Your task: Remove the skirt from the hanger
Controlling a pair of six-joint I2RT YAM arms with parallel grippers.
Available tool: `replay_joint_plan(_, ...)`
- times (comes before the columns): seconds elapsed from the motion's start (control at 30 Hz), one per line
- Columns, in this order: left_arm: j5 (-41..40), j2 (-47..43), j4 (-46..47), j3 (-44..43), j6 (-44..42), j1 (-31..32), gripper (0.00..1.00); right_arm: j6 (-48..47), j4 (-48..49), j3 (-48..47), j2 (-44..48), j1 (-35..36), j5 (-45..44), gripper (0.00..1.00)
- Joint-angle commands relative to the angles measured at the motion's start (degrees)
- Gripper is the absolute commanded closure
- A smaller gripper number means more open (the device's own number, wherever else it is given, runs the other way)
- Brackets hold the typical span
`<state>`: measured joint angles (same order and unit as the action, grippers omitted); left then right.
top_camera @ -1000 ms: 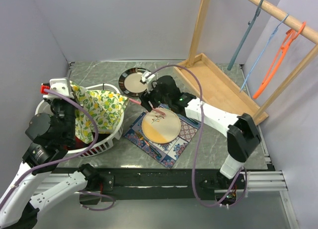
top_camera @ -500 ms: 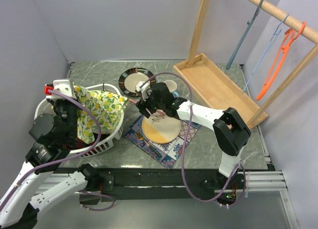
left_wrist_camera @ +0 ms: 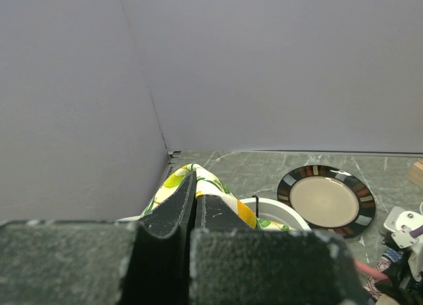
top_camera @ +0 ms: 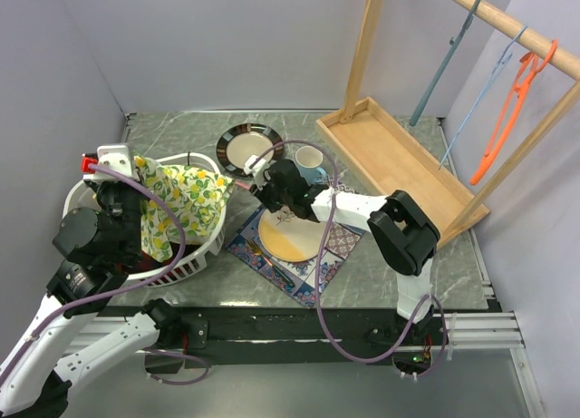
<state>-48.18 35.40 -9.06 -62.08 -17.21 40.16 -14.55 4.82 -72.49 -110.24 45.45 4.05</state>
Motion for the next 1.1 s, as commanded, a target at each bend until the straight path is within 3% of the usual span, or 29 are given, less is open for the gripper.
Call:
replay_joint_plan(0.0, -2.26, 0.9, 4.31, -2.16, -3.52, -0.08, 0.99, -0.31, 5.64, -2.04, 1.42, -0.1, -2.91, 0.73)
replay_joint_plan(0.1, -3.67, 2.3, 4.05, -7.07, -6.5, -0.08, 0.99, -0.05, 4.5, -3.71, 3.44, -0.01, -2.74, 1.0)
replay_joint_plan(0.4, -1.39, 3.89, 1.94, -22.8, -9.42, -0.17, 0.99, 3.73, 1.15, -8.2, 9.42, -0.1, -1.77, 1.0)
replay_joint_plan(0.67, 1.86, 5.21, -1.05, -29.67, -8.71, -0.17, 0.99, 6.9, 0.19, -8.02, 14.16, -0.1, -0.8, 1.0)
replay_joint_plan(0.83, 2.83, 4.07, 2.72, -25.82, -11.43, -0.08, 0.99, 10.31, -0.6, -7.84, 18.9, -0.1, -2.56, 1.0)
replay_joint_plan(1.07, -1.03, 8.01, 11.87, -7.72, -13.9, -0.17, 0.99, 17.7, -4.38, -5.74, 29.1, -0.01, -7.48, 1.0)
